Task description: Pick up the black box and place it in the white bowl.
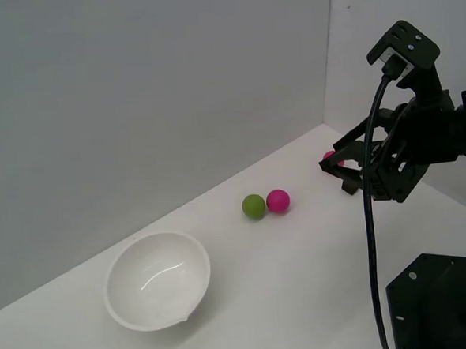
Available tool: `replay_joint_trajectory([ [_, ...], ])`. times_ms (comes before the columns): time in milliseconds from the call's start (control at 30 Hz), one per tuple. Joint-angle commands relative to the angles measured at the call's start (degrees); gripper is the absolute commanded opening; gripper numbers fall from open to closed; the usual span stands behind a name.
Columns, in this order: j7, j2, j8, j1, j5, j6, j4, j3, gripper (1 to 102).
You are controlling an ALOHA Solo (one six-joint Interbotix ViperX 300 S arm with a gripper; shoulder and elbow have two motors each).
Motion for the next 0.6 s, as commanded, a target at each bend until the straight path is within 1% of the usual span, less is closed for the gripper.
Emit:
replay_joint_trajectory([
  [0, 0.88, -1.58, 0.35, 1.85, -2.90, -1.14, -2.64, -1.41, 49],
  [100, 0.97, -4.13, 0.35, 2.90, -5.45, -1.05, -5.10, -4.22, 49],
  [233, 2.11, -8.96, 0.35, 5.54, -7.73, -0.35, -7.56, -9.05, 49],
  [367, 2.99, -13.10, 0.35, 7.47, -8.79, 0.79, -8.53, -13.10, 49],
  [567, 4.04, -16.87, 0.35, 10.72, -8.96, 0.79, -8.79, -16.96, 49],
])
